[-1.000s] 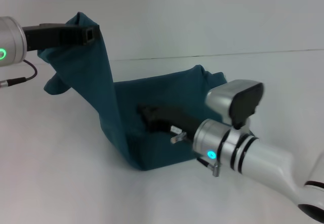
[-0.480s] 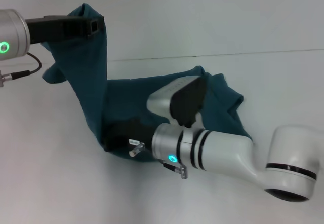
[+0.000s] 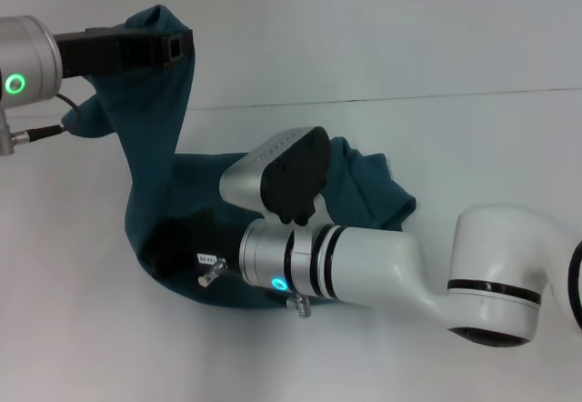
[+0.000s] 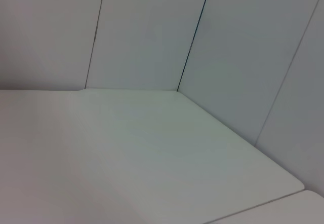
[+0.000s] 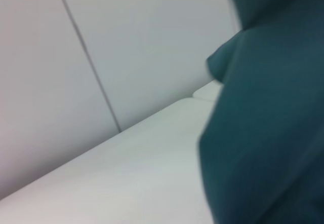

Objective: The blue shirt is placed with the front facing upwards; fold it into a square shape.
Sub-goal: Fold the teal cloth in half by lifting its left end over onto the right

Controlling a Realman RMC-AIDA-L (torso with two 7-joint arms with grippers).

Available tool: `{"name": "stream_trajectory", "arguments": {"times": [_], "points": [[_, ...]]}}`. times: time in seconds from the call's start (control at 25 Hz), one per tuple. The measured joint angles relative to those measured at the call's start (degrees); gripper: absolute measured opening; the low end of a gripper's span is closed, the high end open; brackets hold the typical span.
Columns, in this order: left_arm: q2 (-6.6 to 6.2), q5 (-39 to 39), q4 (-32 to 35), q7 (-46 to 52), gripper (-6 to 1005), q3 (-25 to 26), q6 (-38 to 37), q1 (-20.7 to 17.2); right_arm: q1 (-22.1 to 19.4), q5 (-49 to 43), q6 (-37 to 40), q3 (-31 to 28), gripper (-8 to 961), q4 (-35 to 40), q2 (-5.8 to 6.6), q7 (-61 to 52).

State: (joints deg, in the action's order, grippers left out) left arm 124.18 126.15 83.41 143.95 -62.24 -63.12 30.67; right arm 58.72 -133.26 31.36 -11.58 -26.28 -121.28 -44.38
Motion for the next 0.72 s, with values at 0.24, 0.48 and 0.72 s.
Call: {"name": "stream_trajectory", "arguments": {"times": [0.24, 0.48, 0.72], "points": [[0.01, -0.06, 0.06, -0.08, 47, -0.1, 0.04, -0.27, -6.84, -1.41, 2.13, -4.17, 48, 0.86, 0.8, 3.2], [0.16, -0.88, -0.01, -0.67, 48, -0.25, -0.12, -0.59, -15.05, -1.59, 9.42, -10.94, 51, 5.03, 1.35, 1.73], [0.14, -1.57, 0.12, -0.93, 47, -0.8, -0.4, -0.32, -14.44, -8.46, 8.9, -9.62, 54, 3.8, 0.77, -0.63]]}}
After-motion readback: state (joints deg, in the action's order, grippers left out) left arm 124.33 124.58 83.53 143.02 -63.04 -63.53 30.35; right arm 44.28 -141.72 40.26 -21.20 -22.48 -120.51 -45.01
